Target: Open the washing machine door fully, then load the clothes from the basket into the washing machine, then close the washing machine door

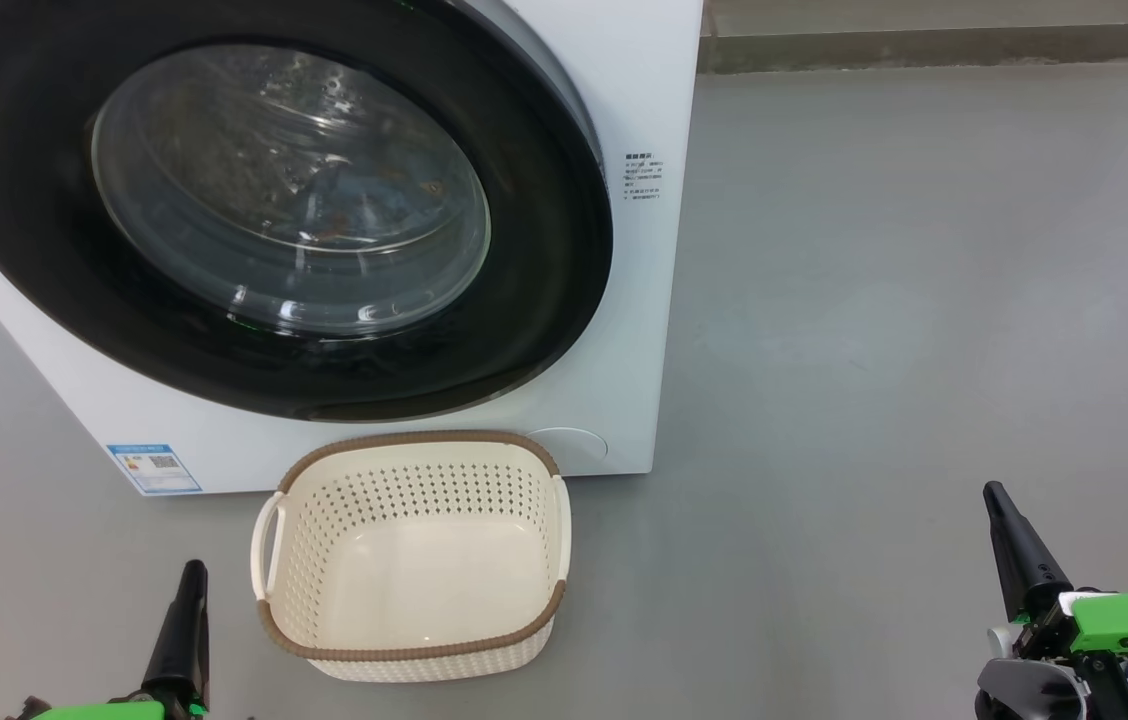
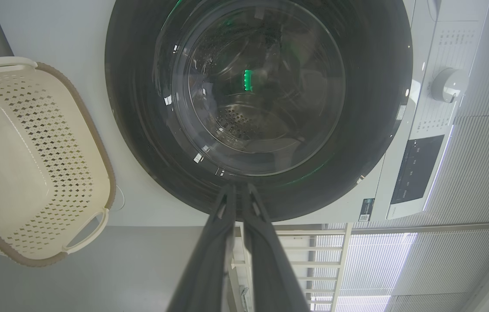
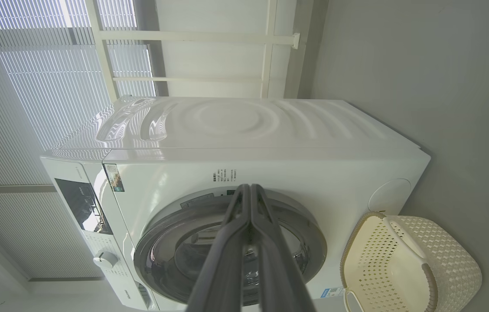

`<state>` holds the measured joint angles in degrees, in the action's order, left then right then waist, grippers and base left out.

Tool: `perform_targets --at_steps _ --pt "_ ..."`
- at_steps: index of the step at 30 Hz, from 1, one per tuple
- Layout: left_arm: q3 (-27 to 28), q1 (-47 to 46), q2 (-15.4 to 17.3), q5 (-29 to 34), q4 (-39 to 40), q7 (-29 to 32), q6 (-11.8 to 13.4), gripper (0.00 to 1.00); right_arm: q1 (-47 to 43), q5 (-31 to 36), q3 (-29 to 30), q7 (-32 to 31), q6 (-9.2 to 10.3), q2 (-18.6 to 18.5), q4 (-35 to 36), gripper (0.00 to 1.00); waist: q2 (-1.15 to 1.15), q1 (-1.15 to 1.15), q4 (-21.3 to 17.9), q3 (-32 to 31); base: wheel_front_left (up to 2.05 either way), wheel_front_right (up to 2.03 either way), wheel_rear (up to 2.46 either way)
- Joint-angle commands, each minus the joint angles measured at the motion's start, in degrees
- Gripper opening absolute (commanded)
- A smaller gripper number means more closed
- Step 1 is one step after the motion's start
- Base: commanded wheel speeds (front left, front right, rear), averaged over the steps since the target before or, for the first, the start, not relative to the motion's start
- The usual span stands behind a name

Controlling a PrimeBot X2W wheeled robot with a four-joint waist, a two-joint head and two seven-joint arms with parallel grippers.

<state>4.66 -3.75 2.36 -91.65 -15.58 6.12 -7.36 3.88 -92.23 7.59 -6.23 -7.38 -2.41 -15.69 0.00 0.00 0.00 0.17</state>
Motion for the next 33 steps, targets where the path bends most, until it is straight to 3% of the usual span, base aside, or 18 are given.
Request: perform_targets --at_steps 1,33 --pt "1.85 -2.45 0.52 -0.51 1.54 0.36 -0.13 0.0 2.32 0.09 -1.04 -0.27 -0.11 -0.49 1.66 0.0 0.0 0.0 0.0 0.0 0.0 0.0 0.0" --pt "1.85 -2.45 0.52 -0.52 1.54 0.36 -0.13 0.0 2.32 0.1 -1.02 -0.29 -0.11 -0.48 1.66 0.0 0.0 0.0 0.0 0.0 0.0 0.0 0.0"
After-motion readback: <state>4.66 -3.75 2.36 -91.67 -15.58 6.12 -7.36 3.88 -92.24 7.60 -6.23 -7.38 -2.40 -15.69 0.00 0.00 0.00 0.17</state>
